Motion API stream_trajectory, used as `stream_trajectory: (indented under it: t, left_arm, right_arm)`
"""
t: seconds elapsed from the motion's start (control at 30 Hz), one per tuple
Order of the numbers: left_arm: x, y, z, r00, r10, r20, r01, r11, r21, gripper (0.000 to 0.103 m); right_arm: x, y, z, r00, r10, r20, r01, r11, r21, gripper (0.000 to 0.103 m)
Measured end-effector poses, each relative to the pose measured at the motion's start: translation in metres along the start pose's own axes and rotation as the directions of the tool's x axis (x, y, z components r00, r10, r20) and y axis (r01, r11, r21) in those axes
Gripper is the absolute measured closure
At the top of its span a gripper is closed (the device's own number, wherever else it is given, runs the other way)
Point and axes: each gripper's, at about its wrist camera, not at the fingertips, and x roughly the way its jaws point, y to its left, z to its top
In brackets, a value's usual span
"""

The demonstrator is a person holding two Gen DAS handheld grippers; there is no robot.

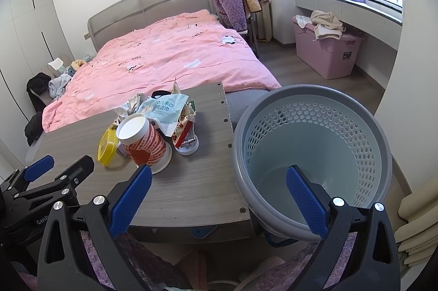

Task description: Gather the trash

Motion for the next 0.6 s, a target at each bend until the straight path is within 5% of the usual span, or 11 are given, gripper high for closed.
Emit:
stream_trajectory:
  t: [0.6]
  left_arm:
    - [-0.0069,-0.0002,0.0013,1.0,-0.001,0.006,0.001,1.0,-0.001,0.008]
  right_arm:
    - [-0.0041,0.0023,0.0019,1.0,0.0,0.006,0.0,1.0,0.002,0.007]
